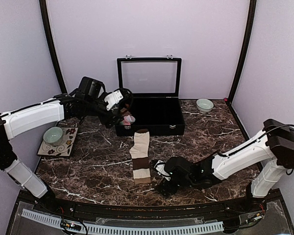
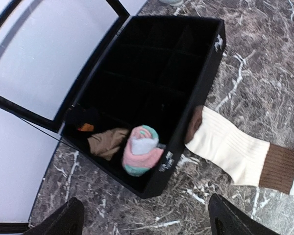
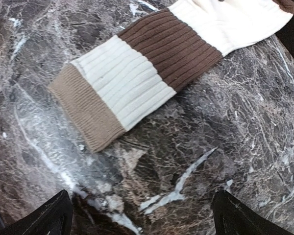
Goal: Roll the socks
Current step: Roll the sock at the center of the board.
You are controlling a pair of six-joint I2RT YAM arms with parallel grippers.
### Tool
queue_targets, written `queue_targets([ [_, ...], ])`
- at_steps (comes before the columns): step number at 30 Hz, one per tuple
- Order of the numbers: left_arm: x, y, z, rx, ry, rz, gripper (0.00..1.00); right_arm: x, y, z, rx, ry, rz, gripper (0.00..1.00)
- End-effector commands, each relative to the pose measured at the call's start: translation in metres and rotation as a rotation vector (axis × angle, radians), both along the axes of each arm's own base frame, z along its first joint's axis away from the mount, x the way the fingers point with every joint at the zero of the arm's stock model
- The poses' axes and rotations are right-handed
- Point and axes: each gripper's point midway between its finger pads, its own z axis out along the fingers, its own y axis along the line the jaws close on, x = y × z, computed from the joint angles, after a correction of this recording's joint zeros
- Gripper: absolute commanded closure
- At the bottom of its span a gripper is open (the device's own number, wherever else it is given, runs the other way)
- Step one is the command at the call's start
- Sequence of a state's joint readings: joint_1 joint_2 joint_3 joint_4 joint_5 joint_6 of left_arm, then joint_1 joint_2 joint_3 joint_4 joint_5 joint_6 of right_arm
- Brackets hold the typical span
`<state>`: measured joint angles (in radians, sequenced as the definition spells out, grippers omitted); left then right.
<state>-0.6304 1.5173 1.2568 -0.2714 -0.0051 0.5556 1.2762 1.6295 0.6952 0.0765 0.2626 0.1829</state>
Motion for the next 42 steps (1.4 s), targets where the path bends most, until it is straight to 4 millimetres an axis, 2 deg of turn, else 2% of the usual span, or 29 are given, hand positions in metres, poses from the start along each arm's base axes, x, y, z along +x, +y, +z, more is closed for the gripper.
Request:
queue_targets([
  [1,-0.052,0.006,-0.081,0.094,0.297,-0.135,0.13,0.026,0.001,0.005,-0.041,-0.142,-0.001,0.00],
  [3,-0.070,0.005,-0.099,0.090,0.395,-0.171,0.17,0.043,-0.008,0.019,-0.056,-0.234,-0.075,0.00],
  [6,-0.088,-0.001,-0.114,0.056,0.491,-0.217,0.18,0.065,-0.031,0.059,0.016,-0.359,-0.257,0.00],
  [9,-0.099,-0.010,-0.119,0.025,0.541,-0.272,0.19,0.060,-0.034,0.080,0.157,-0.350,-0.266,0.00],
  [15,-0.106,-0.034,-0.134,0.026,0.568,-0.351,0.23,0.052,-0.022,0.054,0.123,-0.279,-0.181,0.00],
  [19,-0.105,-0.055,-0.149,0.039,0.613,-0.378,0.26,0.039,-0.011,0.041,0.147,-0.215,-0.099,0.01],
  [24,-0.106,-0.069,-0.164,0.049,0.633,-0.405,0.28,0.033,0.004,0.040,0.179,-0.189,-0.047,0.04],
  [26,-0.105,-0.070,-0.170,0.066,0.625,-0.411,0.28,0.032,0.011,0.041,0.190,-0.188,-0.027,0.05],
  [32,-0.100,-0.068,-0.185,0.126,0.605,-0.411,0.29,0.030,0.031,0.022,0.176,-0.154,0.024,0.12],
  [37,-0.100,-0.059,-0.196,0.177,0.592,-0.405,0.31,0.023,0.047,0.008,0.165,-0.119,0.064,0.15],
  [42,-0.099,-0.046,-0.206,0.253,0.570,-0.396,0.34,0.013,0.062,0.008,0.184,-0.098,0.110,0.17],
])
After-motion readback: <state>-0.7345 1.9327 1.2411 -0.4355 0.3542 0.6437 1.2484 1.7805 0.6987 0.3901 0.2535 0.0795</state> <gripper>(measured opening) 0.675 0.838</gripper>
